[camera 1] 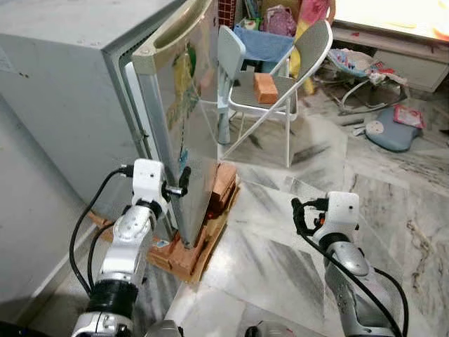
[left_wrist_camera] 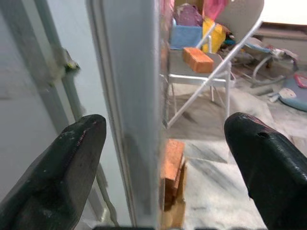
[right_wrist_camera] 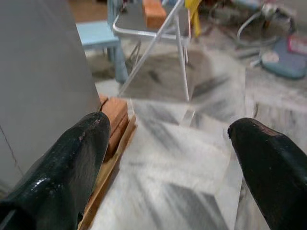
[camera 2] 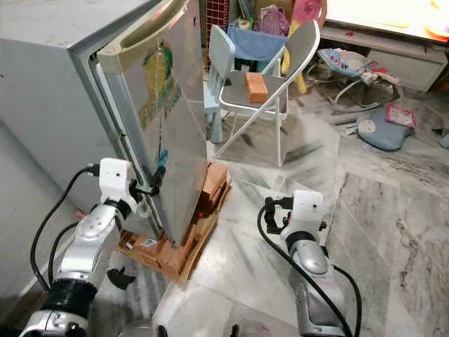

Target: Restocking fridge

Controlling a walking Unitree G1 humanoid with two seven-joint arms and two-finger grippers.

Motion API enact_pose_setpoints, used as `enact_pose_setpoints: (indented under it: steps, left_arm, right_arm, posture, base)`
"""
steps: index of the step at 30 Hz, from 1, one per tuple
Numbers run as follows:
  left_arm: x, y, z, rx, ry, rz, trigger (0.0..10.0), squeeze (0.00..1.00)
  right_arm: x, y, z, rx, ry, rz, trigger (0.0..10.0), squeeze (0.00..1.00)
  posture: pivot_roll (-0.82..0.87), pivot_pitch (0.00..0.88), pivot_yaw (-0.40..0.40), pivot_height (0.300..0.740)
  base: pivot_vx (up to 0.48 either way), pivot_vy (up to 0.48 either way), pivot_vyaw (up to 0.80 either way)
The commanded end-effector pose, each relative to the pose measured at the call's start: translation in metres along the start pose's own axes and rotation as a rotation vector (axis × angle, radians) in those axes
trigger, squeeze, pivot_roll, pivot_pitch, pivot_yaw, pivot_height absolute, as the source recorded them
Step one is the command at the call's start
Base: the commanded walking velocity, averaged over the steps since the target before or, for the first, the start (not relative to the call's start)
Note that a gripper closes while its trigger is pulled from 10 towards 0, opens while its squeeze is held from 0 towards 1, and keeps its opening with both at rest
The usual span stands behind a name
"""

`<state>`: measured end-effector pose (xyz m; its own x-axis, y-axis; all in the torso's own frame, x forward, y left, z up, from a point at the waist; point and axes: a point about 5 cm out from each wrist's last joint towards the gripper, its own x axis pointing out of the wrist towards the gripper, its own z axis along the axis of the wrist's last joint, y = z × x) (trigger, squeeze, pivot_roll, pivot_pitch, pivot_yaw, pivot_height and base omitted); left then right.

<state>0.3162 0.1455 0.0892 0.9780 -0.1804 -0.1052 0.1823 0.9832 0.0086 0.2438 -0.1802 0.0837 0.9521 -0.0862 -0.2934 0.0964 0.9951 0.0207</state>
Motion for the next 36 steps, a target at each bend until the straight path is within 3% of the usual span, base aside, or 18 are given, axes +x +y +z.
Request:
enact_pose_setpoints:
  steps: [1, 10, 22, 25, 26, 28, 30, 31, 33, 34, 36]
  left_arm:
    - [0.006, 0.006, 0.003, -0.004, -0.009, 0.025, 10.0, 0.00]
    - [0.023, 0.007, 0.010, -0.020, -0.015, 0.028, 10.0, 0.00]
    - [0.052, -0.014, 0.027, 0.019, -0.019, -0.025, 10.0, 0.00]
    - [0.058, -0.041, 0.031, 0.006, -0.002, -0.172, 10.0, 0.00]
    - [0.055, -0.077, 0.035, 0.057, -0.011, -0.399, 10.0, 0.00]
    - [0.045, -0.119, 0.038, 0.099, -0.039, -0.655, 10.0, 0.00]
    - [0.029, -0.157, 0.041, 0.141, -0.074, -0.871, 10.0, 0.00]
    - [0.013, -0.180, 0.041, 0.173, -0.100, -1.002, 10.0, 0.00]
    - [-0.013, -0.213, 0.042, 0.190, -0.147, -1.176, 10.0, 0.00]
    - [-0.027, -0.230, 0.044, 0.184, -0.172, -1.253, 10.0, 0.00]
    - [-0.041, -0.250, 0.048, 0.141, -0.208, -1.312, 10.0, 0.00]
  right_arm:
    - [-0.003, -0.003, -0.002, -0.001, 0.017, -0.001, 10.0, 0.00]
    - [-0.007, -0.006, -0.004, 0.003, 0.024, -0.019, 10.0, 0.00]
    - [-0.027, -0.023, -0.003, 0.008, 0.035, -0.026, 10.0, 0.00]
    - [-0.033, -0.016, -0.009, 0.080, 0.060, 0.093, 10.0, 0.00]
    - [-0.043, -0.016, -0.016, 0.094, 0.093, 0.134, 10.0, 0.00]
    - [-0.056, -0.025, -0.027, 0.054, 0.144, 0.080, 10.0, 0.00]
    - [-0.071, -0.034, -0.039, 0.002, 0.197, 0.013, 10.0, 0.00]
    - [-0.080, -0.038, -0.048, -0.011, 0.237, -0.015, 10.0, 0.00]
    - [-0.090, -0.041, -0.058, -0.014, 0.281, -0.047, 10.0, 0.00]
    - [-0.092, -0.041, -0.060, -0.005, 0.293, -0.057, 10.0, 0.00]
    - [-0.089, -0.040, -0.060, -0.001, 0.283, -0.066, 10.0, 0.00]
  posture:
    - [0.02, 0.046, -0.023, 0.740]
    - [-0.01, 0.051, -0.014, 0.740]
    - [-0.10, 0.077, -0.009, 0.740]
    - [-0.11, 0.073, -0.008, 0.740]
    - [-0.11, 0.069, -0.007, 0.740]
    - [-0.10, 0.066, -0.008, 0.740]
    - [-0.10, 0.066, -0.008, 0.740]
    - [-0.09, 0.063, -0.010, 0.740]
    - [-0.08, 0.061, -0.005, 0.740]
    - [-0.09, 0.060, -0.001, 0.740]
    - [-0.09, 0.059, 0.006, 0.740]
  base:
    - [0.000, 0.000, 0.00]
    - [0.000, 0.000, 0.00]
    - [0.000, 0.000, 0.00]
    - [0.000, 0.000, 0.00]
    - [0.000, 0.000, 0.00]
    - [0.000, 0.000, 0.00]
    - [0.000, 0.000, 0.00]
    - [0.000, 0.000, 0.00]
    - [0.000, 0.000, 0.00]
    - [0.000, 0.000, 0.00]
    - [0.000, 0.000, 0.00]
